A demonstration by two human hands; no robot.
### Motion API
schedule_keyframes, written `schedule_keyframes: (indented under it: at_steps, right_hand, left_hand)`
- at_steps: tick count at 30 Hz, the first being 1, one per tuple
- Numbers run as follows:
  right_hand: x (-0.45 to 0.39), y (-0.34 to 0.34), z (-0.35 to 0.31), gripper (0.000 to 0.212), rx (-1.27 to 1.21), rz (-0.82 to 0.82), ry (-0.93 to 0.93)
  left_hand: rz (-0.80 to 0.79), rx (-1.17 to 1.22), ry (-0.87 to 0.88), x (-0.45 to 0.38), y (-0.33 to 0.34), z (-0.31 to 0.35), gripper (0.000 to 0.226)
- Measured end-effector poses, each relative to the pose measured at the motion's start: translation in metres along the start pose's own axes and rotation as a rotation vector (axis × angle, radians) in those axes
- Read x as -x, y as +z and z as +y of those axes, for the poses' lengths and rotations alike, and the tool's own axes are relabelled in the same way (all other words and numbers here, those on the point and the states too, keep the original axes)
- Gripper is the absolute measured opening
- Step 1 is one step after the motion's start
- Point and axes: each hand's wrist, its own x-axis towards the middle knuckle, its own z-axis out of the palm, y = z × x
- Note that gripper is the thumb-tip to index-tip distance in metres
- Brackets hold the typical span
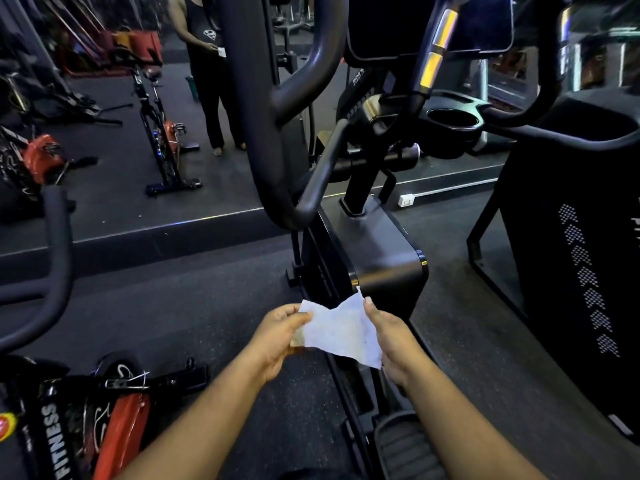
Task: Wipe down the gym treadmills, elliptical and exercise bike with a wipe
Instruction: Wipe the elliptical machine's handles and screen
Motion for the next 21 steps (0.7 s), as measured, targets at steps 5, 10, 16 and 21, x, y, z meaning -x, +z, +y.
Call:
schedule_keyframes:
  at_steps: [5,10,16,21]
  right_hand:
    - [0.000,-0.006,-0.004,0.028,0.035,-0.058,-0.074]
    - [-0.005,-0.002,-0.007,0.026,-0.035,0.116,-0.008]
    - [-0.002,0.000,-0.003,0.030,0.032,0.059,-0.005]
    - [0.000,-0.008,-0.023,0.019,0.013,0.020,-0.182]
  left_hand:
    - [0.030,-0.026,0.033,-0.006,-0.006,0.007,0.015]
    - [0.045,0.051,0.004,-0.011,-0.003,0.004,0.015]
    - [-0.033,0.024,-0.038,-0.009,0.002,0.002,0.021]
    - [-0.010,-0.009,0.171,-0.006,-0.008,0.023,0.016]
